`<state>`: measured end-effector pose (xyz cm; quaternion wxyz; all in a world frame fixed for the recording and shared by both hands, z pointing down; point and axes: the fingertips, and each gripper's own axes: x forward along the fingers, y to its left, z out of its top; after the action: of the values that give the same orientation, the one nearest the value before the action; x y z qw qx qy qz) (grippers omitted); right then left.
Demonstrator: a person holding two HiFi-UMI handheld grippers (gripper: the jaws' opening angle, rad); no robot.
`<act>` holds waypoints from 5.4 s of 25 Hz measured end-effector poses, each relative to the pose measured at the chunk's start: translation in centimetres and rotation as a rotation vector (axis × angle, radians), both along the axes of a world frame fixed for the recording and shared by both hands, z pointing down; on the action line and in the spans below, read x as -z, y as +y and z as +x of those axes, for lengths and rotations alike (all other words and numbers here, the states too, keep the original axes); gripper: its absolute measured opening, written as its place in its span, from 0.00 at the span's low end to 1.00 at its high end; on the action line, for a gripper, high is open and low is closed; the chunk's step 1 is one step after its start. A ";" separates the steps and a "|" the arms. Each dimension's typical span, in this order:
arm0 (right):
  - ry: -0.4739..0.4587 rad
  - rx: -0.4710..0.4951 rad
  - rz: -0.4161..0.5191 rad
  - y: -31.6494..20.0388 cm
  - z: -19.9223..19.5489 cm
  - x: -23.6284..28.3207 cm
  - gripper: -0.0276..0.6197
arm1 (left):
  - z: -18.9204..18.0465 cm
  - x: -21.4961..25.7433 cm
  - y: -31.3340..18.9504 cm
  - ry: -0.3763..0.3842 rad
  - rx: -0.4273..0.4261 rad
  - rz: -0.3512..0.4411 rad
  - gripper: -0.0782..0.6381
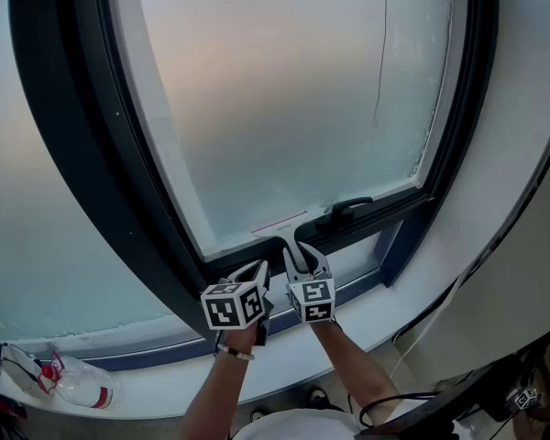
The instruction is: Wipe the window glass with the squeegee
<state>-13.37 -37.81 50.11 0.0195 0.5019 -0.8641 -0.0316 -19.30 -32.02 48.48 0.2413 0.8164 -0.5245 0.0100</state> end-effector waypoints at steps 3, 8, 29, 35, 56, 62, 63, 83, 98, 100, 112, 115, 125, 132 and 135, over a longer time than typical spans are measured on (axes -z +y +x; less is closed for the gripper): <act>0.005 -0.002 0.009 0.0 0.1 -0.1 0.18 | 0.1 -0.4 0.1 0.003 -0.003 -0.009 0.11; 0.004 -0.010 -0.002 0.3 0.2 -0.8 0.18 | 0.2 -0.9 0.1 0.004 -0.004 -0.018 0.11; -0.058 -0.014 0.006 0.8 2.2 2.7 0.18 | 0.6 2.5 -0.9 -0.049 -0.008 0.066 0.11; -0.114 -0.010 0.160 0.3 4.4 13.4 0.18 | 1.5 9.4 -2.1 -0.149 -0.002 0.208 0.11; -0.205 0.034 0.586 -2.0 11.0 49.7 0.18 | 10.6 35.0 -6.1 -0.244 0.012 0.599 0.11; -0.257 0.055 0.571 -3.9 11.3 54.7 0.18 | 11.5 38.1 -6.4 -0.244 0.035 0.625 0.11; -0.258 0.052 0.565 -4.3 11.4 55.4 0.18 | 11.8 38.5 -6.6 -0.243 0.031 0.628 0.11; -0.229 0.038 0.530 -6.5 11.7 52.4 0.18 | 11.4 34.9 -8.8 -0.183 -0.092 0.585 0.11; -0.169 -0.008 0.422 -6.4 12.4 40.6 0.18 | 10.2 27.0 -7.6 -0.070 -0.164 0.480 0.11; -0.172 -0.013 0.421 -6.5 12.6 39.1 0.18 | 10.4 25.7 -7.7 -0.068 -0.167 0.464 0.11; -0.104 0.013 0.385 -6.2 13.2 28.8 0.18 | 12.0 19.6 -8.9 -0.024 -0.073 0.390 0.11; -0.086 0.020 0.368 -6.1 13.2 26.2 0.18 | 11.9 17.5 -9.0 -0.010 -0.044 0.354 0.11; -0.087 0.003 0.287 -6.5 14.2 17.7 0.18 | 12.6 10.7 -9.6 0.018 -0.025 0.237 0.11; -0.090 -0.001 0.206 -6.7 14.7 12.2 0.18 | 13.3 7.0 -9.3 0.021 -0.030 0.168 0.11; -0.081 -0.002 0.175 -6.9 14.8 10.0 0.18 | 13.7 5.9 -9.2 0.025 -0.036 0.148 0.11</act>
<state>1.46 -44.66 40.07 -0.0595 0.5034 -0.8576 -0.0868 -5.55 -41.24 42.62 0.1868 0.8413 -0.5061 -0.0348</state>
